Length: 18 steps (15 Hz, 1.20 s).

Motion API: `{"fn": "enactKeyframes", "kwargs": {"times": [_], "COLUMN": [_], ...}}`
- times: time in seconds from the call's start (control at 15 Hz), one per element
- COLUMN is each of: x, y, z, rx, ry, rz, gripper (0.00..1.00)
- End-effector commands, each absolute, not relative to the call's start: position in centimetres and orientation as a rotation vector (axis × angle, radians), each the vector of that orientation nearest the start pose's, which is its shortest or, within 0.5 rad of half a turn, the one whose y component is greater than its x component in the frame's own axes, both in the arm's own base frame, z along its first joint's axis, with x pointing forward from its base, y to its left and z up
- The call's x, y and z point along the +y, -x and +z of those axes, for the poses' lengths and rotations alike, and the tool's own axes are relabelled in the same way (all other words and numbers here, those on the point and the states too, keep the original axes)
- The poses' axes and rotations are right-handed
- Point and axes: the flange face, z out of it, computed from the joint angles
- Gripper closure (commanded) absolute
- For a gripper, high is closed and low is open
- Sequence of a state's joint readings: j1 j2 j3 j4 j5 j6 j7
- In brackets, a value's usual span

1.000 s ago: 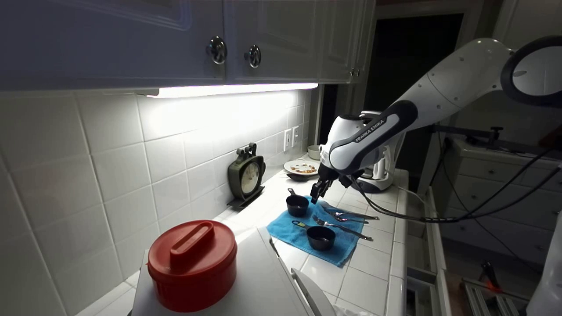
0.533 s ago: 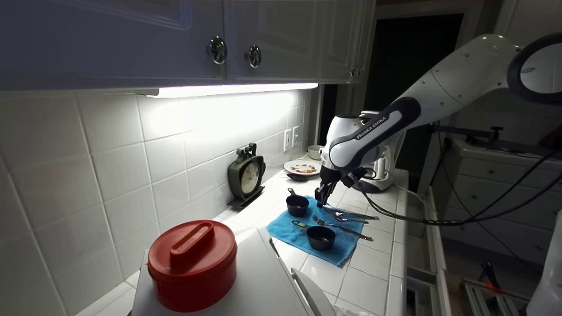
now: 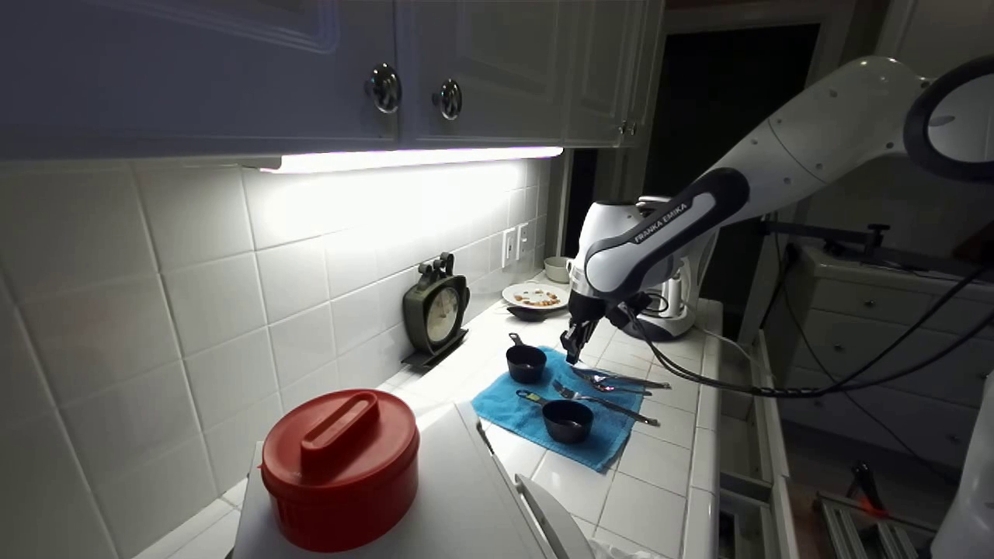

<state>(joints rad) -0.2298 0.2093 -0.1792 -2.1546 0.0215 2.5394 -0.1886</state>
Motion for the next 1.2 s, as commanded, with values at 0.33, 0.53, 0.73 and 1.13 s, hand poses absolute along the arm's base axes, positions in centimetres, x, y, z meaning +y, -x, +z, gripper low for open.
{"fn": "enactKeyframes", "kwargs": {"times": [0.33, 0.53, 0.73, 1.13], "x": [-22.8, -23.2, -23.8, -24.7], "y": [-50.9, -50.1, -49.7, -49.4], "z": [32.9, 32.1, 31.8, 30.7], "rx": [0.309, 0.284, 0.307, 0.347], "ry": [3.237, 3.24, 3.224, 3.216], "rz": [-0.284, -0.345, -0.468, -0.565], "gripper": [0.29, 0.07, 0.0, 0.02]}}
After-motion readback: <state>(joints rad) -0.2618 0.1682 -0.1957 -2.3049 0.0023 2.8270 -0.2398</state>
